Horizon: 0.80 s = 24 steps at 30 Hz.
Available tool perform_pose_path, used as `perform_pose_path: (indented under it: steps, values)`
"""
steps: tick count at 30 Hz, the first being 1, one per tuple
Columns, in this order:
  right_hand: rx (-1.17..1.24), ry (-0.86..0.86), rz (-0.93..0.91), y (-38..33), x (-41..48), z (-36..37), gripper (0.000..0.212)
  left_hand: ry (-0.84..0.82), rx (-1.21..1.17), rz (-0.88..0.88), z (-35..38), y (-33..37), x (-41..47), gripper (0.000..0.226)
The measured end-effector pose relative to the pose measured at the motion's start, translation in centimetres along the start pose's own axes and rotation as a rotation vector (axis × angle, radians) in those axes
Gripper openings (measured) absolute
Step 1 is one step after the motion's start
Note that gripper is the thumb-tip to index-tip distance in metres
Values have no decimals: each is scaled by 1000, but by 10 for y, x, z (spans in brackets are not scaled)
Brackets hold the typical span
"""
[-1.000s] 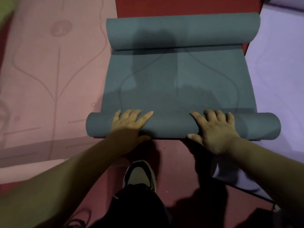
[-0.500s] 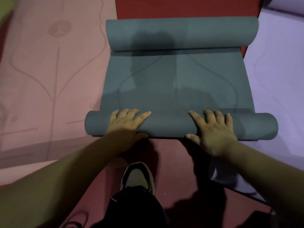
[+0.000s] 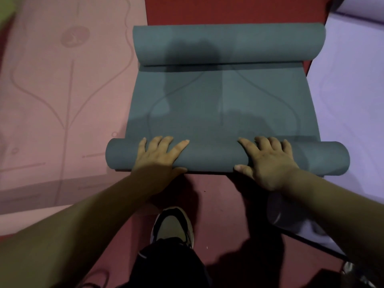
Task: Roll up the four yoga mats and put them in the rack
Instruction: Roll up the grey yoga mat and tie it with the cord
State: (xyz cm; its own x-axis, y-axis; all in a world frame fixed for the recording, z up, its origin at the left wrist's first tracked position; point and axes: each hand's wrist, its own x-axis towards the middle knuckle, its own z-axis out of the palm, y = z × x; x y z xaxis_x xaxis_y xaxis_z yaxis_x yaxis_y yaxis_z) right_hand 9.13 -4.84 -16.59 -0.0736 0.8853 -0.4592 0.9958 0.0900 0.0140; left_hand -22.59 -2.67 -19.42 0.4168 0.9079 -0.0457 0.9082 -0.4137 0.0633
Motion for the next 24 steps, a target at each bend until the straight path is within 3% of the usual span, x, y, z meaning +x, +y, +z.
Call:
perform_pose_path:
  steps: [8, 14, 24]
  values:
    - [-1, 43, 7, 2, 4, 3, 98, -142, -32, -45, -11, 0, 9, 83]
    - [8, -7, -10, 4, 8, -4, 92, 36, 72, -13, 3, 8, -5, 96]
    - [11, 88, 25, 2, 6, 5, 98, -137, -13, -40, -9, -7, 20, 80]
